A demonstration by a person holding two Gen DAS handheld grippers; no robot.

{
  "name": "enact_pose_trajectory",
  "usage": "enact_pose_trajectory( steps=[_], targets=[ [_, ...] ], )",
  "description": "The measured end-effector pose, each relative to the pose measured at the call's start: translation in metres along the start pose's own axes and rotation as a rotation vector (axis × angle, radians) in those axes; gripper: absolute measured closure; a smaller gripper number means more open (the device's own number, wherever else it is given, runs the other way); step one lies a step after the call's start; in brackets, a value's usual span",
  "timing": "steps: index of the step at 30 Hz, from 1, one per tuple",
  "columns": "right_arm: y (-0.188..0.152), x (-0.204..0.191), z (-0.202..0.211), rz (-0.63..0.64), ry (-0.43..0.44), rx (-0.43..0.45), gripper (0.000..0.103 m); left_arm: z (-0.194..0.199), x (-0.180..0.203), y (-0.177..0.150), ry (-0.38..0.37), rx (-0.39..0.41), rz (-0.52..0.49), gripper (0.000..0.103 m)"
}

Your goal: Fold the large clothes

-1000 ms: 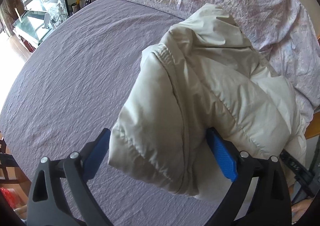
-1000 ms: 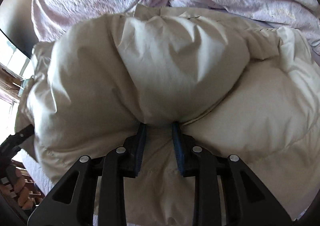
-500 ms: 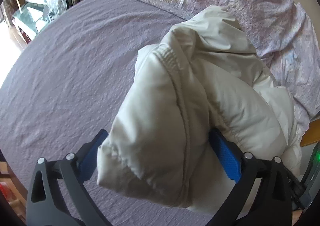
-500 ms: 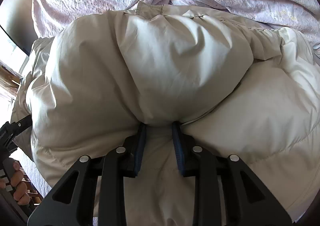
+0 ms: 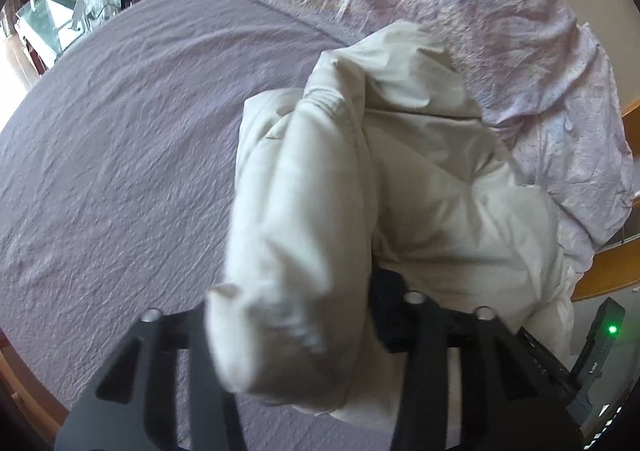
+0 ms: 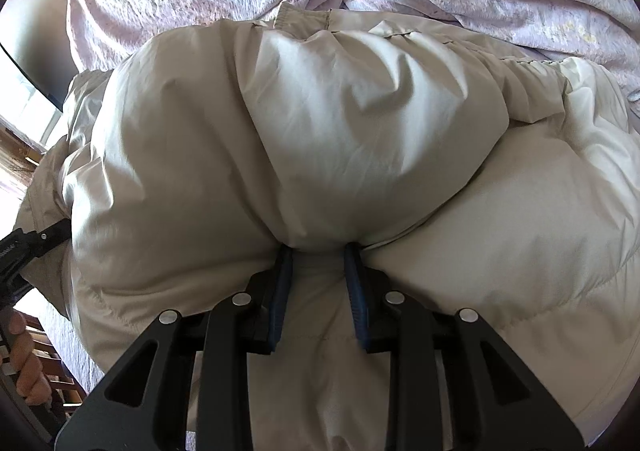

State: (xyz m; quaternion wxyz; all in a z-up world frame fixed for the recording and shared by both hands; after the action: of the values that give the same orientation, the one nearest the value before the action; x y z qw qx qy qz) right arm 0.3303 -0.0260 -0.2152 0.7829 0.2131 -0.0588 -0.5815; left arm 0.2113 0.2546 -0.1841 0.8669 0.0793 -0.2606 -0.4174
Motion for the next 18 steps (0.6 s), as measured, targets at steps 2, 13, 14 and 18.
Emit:
enact_pose_trajectory(
  steps=[2, 13, 14, 18],
  targets=[
    [0.0, 0.0, 0.0, -0.002, 0.0, -0.001, 0.075, 0.006, 0.007, 0.003, 0.004, 0.012, -0.022, 0.071],
    [0.0, 0.001, -0.001, -0.02, 0.035, -0.003, 0.075, 0.063, 0.082, 0.014, -0.077, 0.118, -0.165, 0.075],
    [0.0, 0.002, -0.001, -0.023, 0.044, -0.005, 0.075, 0.067, 0.089, 0.014, -0.086, 0.123, -0.174, 0.075],
    [0.0, 0.007, 0.001, -0.045, 0.078, -0.016, 0.075, 0.081, 0.136, 0.005, -0.127, 0.141, -0.234, 0.075]
  ],
)
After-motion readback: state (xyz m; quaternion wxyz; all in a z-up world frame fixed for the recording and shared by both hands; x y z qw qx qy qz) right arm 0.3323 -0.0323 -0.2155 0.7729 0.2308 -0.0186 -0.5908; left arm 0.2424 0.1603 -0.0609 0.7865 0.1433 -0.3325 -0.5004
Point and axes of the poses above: each gripper's, at about its wrist camera, not at the fingertips, and z roughly against the way its jaws point, x to its right, y to its top, the point moved 9 cm from there along -z, roughly the way its jaws point, and after that the axes turned 5 degrees about x, right-handed, at the moved point
